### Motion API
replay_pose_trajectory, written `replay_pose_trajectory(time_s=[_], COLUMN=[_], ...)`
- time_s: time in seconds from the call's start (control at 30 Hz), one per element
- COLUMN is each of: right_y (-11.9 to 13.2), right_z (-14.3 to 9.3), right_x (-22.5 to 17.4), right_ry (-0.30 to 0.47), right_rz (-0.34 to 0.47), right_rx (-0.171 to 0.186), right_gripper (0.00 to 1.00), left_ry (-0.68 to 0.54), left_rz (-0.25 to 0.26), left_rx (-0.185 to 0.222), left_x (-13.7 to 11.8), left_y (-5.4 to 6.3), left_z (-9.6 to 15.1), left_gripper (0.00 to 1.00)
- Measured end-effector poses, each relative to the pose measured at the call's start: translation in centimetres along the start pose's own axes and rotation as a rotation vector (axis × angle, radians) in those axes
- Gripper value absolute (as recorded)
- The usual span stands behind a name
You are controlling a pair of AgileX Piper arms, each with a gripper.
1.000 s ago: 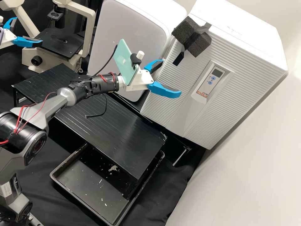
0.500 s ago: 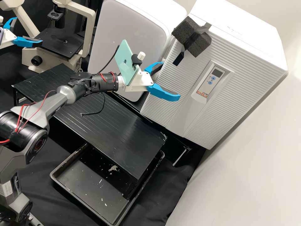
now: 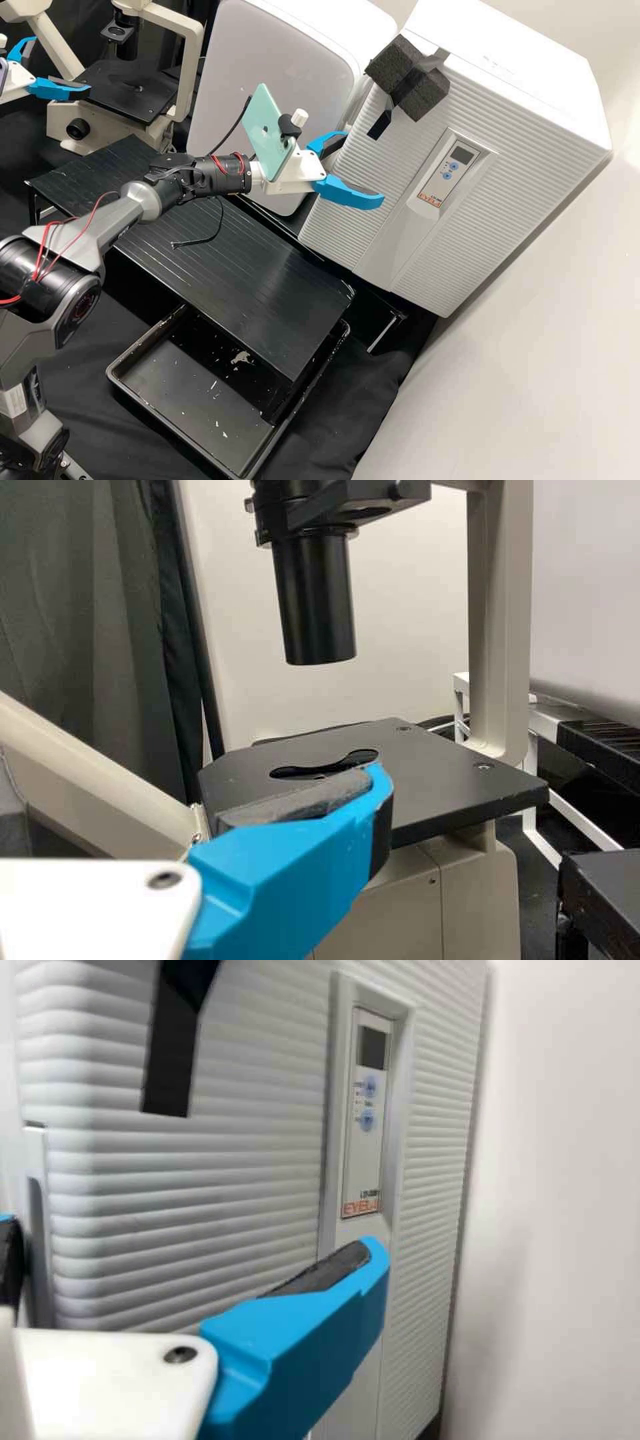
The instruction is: Open the incubator door
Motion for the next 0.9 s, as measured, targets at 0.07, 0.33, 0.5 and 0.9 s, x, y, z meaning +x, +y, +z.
replay_pose_trajectory(time_s=[0.07,0.33,0.5,0.9], right_y=[-0.02,-0.22,-0.36,-0.65], right_z=[-0.01,-0.22,-0.36,-0.68], right_x=[0.00,-0.18,-0.30,-0.61], right_ry=[0.001,0.009,0.016,0.028], right_rz=[-0.002,-0.015,-0.024,-0.041], right_rx=[0.000,-0.005,-0.021,-0.023], right_gripper=[0.00,0.00,0.00,0.00], left_ry=[0.000,0.000,0.000,0.000], left_rz=[0.000,0.000,0.000,0.000], left_rx=[0.000,0.000,0.000,0.000], left_x=[0.00,0.00,0.00,0.00], left_y=[0.00,0.00,0.00,0.00], left_z=[0.00,0.00,0.00,0.00], left_gripper=[1.00,1.00,1.00,1.00])
